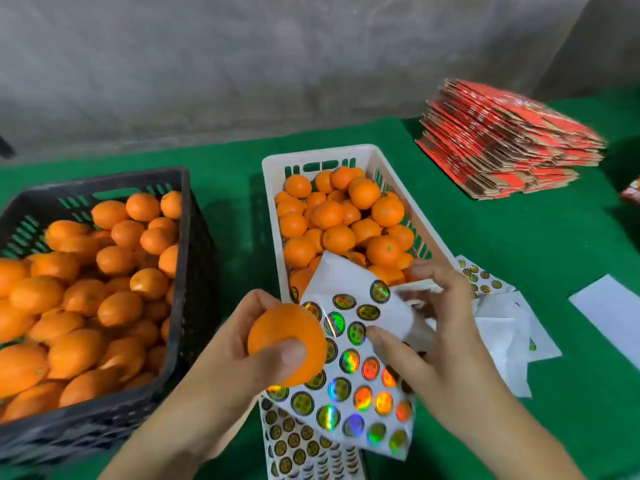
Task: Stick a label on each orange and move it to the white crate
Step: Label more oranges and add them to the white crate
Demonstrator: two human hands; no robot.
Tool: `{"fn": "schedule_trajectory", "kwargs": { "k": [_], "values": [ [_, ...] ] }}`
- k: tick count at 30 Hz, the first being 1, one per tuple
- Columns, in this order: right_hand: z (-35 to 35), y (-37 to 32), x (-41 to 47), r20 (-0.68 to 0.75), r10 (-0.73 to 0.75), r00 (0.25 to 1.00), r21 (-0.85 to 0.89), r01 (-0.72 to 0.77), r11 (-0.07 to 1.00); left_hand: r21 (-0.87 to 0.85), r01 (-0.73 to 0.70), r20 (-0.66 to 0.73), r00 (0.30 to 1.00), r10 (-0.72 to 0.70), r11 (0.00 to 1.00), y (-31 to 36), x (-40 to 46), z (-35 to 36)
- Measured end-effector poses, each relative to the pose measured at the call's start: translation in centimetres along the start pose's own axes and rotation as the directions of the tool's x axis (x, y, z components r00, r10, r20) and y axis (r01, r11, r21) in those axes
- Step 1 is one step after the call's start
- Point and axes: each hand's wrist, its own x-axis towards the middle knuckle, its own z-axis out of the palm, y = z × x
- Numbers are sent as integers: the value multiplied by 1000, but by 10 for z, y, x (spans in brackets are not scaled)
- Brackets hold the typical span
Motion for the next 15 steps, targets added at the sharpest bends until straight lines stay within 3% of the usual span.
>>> {"fn": "schedule_trajectory", "kwargs": {
  "k": [2, 4, 6, 8, 10, 11, 13, 15],
  "values": [
    [4, -3, -9, -110, -208, 972, -413, 146, 899, 1, -18, -17, 1000, 18, 1000, -9, -3, 7],
    [6, -4, -15, -65, -268, 961, -542, 192, 818, 26, -38, -13, 999, 38, 999, -14, -8, 13],
    [9, -3, -20, -96, -247, 964, -566, 152, 810, 79, -45, -26, 999, 47, 996, -17, -10, 14],
    [12, -7, -24, -264, -255, 930, -496, 95, 863, 97, -47, -29, 998, 50, 994, -19, -10, 17],
    [13, -13, -26, -457, -372, 808, -466, 139, 874, 42, -36, -4, 999, 36, 998, -21, -11, 22],
    [13, -14, -27, -487, -433, 759, -494, 169, 853, 18, -29, -6, 1000, 29, 999, -22, -11, 24],
    [13, -14, -29, -407, -487, 773, -598, 178, 782, -14, 0, -47, 999, 0, 1000, -22, -11, 29],
    [14, -13, -28, -266, -412, 872, -642, 158, 750, -28, 18, -63, 998, -20, 999, -24, -11, 29]
  ]
}}
